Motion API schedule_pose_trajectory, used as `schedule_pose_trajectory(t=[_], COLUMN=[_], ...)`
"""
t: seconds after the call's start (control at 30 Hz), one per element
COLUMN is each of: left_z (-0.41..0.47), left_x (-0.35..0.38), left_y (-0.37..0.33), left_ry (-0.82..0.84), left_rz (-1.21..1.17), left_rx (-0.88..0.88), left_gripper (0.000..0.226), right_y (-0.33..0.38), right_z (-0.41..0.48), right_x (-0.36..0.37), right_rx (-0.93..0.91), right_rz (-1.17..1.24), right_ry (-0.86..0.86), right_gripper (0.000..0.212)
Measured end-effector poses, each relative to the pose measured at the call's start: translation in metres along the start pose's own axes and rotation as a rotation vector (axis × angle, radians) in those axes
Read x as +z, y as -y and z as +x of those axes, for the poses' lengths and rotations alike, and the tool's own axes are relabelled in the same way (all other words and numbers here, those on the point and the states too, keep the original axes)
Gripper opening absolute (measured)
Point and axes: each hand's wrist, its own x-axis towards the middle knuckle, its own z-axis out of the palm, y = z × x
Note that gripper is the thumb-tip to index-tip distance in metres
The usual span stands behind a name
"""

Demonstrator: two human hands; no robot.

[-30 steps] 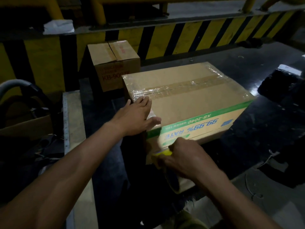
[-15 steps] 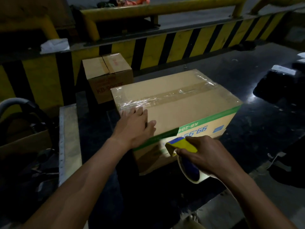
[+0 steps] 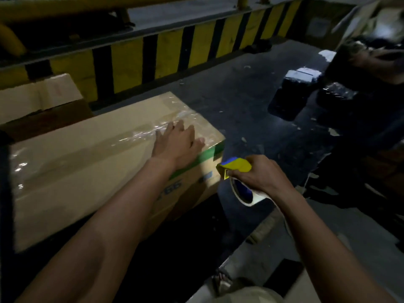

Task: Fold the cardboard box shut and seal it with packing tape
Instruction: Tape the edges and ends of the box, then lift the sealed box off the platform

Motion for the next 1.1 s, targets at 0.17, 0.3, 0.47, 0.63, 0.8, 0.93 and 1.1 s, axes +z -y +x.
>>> schedule_pose_trajectory(t=[0.17,0.3,0.47,0.63,0.8,0.93,1.1], left_z=[0.006,0.005,0.008,0.012,0.014,0.015,0.016], left_x=[0.021,0.021,0.017,0.018,0.02,0.022,0.021], left_y=[-0.011,-0.012,-0.013,-0.009,-0.009,-0.008,-0.012], left_ry=[-0.141,-0.162,-0.11,-0.109,-0.096,-0.092,-0.077], left_rz=[-0.018,-0.01,0.035,0.042,0.042,0.07,0.08], left_rx=[-0.094,-0.118,-0.19,-0.208,-0.235,-0.243,-0.249], left_gripper=[0.061,0.068,0.089,0.093,0.096,0.096,0.097], right_y=[-0.051,-0.08,-0.102,-0.132,-0.159,-0.16,-0.167], right_z=[0.064,0.108,0.142,0.163,0.181,0.173,0.167], right_x=[0.019,0.059,0.091,0.116,0.118,0.108,0.11], right_rx=[0.07,0.057,0.088,0.148,-0.02,-0.019,-0.081], right_rz=[0.067,0.095,0.266,0.349,0.02,0.092,-0.002], right_ry=[0.038,0.152,0.237,0.225,0.198,0.295,0.335], right_gripper=[0.065,0.057,0.027,0.033,0.033,0.089,0.097])
